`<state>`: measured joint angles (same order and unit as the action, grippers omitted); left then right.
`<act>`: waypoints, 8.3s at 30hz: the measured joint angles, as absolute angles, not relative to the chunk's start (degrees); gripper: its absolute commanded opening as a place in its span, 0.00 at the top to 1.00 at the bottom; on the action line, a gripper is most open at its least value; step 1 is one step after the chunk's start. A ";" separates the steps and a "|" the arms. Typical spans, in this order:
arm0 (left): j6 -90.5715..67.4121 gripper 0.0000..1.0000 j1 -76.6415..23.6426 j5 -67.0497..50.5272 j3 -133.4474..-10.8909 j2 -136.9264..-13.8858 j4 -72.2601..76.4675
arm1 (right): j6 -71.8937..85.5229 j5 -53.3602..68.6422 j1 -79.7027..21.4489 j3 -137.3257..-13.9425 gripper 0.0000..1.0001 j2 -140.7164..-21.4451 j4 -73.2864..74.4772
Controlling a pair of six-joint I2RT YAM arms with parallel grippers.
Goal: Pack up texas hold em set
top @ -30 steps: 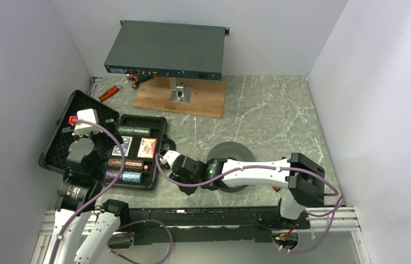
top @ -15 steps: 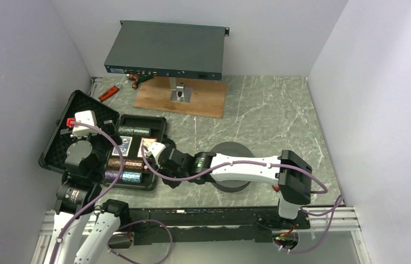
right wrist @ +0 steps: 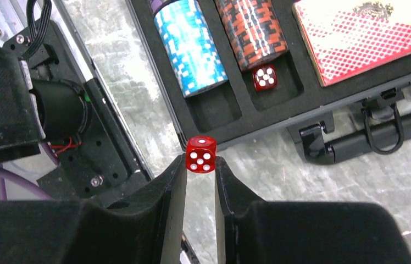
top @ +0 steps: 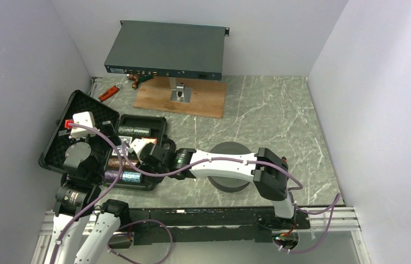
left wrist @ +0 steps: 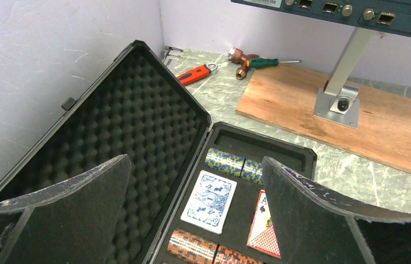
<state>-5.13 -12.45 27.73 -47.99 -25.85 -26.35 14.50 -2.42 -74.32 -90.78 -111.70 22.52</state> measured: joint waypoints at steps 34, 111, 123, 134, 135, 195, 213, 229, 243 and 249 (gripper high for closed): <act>-11.25 0.05 -12.05 51.31 -46.83 -21.41 -24.51 | 14.41 -4.29 -74.28 -102.28 0.96 -124.68 25.52; -8.19 0.07 -11.79 42.65 -46.83 -21.96 -24.25 | 31.48 -19.94 -56.82 -107.92 0.42 -132.16 33.78; -7.92 0.07 -11.68 41.12 -46.83 -22.87 -24.25 | 31.14 -17.98 -56.73 -103.15 0.57 -130.96 27.38; -7.55 0.08 -11.66 40.27 -46.83 -24.84 -24.27 | 34.30 -16.84 -57.23 -84.20 0.59 -120.86 13.54; -7.53 0.08 -11.64 40.29 -46.83 -25.02 -24.27 | 34.59 -16.75 -57.41 -82.30 0.59 -119.72 13.02; -26.55 0.54 36.32 -16.60 -56.47 -67.85 -25.52 | 36.05 -13.61 -52.31 -42.33 0.38 -87.33 9.15; -25.02 1.00 36.12 -27.29 -53.60 -70.39 -24.25 | 34.04 -10.83 -52.25 -42.33 0.34 -82.11 14.48; -23.05 1.00 31.99 -27.66 -51.75 -63.07 -23.79 | 32.56 -5.30 -52.25 -42.37 0.36 -82.63 12.19; -21.69 1.00 29.08 -27.09 -51.72 -58.22 -24.73 | 32.10 -1.30 -52.14 -44.60 0.37 -86.87 11.03; -22.06 1.00 28.08 -27.20 -51.40 -56.77 -24.36 | 31.94 -1.15 -52.10 -45.19 0.37 -87.26 11.81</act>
